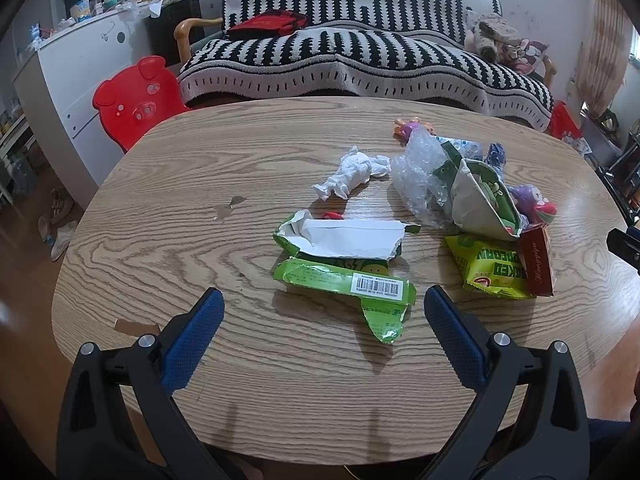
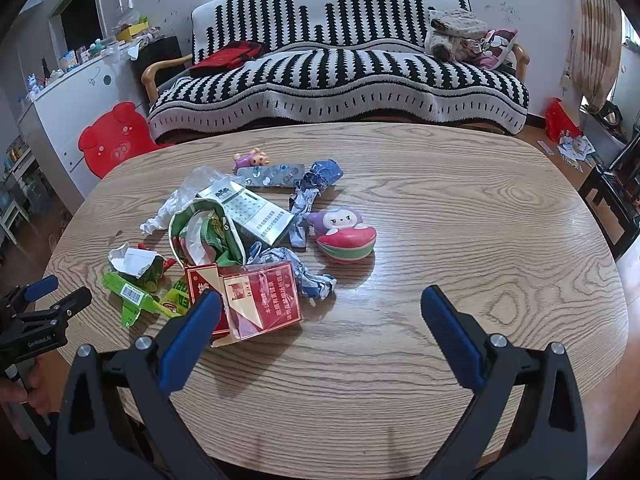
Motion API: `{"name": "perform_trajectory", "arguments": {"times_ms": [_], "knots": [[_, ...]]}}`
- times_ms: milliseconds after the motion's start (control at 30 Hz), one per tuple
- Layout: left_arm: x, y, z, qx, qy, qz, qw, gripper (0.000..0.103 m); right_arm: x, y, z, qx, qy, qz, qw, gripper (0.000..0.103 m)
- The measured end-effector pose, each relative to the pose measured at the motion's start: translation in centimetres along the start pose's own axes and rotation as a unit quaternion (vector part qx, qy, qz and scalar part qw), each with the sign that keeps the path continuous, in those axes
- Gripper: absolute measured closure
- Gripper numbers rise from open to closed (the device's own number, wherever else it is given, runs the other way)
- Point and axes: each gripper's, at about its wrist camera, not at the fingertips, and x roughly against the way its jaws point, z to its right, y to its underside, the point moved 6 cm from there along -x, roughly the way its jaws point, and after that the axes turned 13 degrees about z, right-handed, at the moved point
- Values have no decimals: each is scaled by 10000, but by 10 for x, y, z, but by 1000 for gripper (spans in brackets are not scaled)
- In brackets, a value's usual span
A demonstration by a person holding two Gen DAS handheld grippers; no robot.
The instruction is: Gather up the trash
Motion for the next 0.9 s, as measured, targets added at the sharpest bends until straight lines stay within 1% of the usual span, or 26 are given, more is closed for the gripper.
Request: {"name": "perform_trajectory", "arguments": {"times_ms": [900], "knots": [[-1, 0, 0, -7, 2, -21, 10000, 5, 1, -2, -2, -9, -11, 17, 10000, 6]]}}
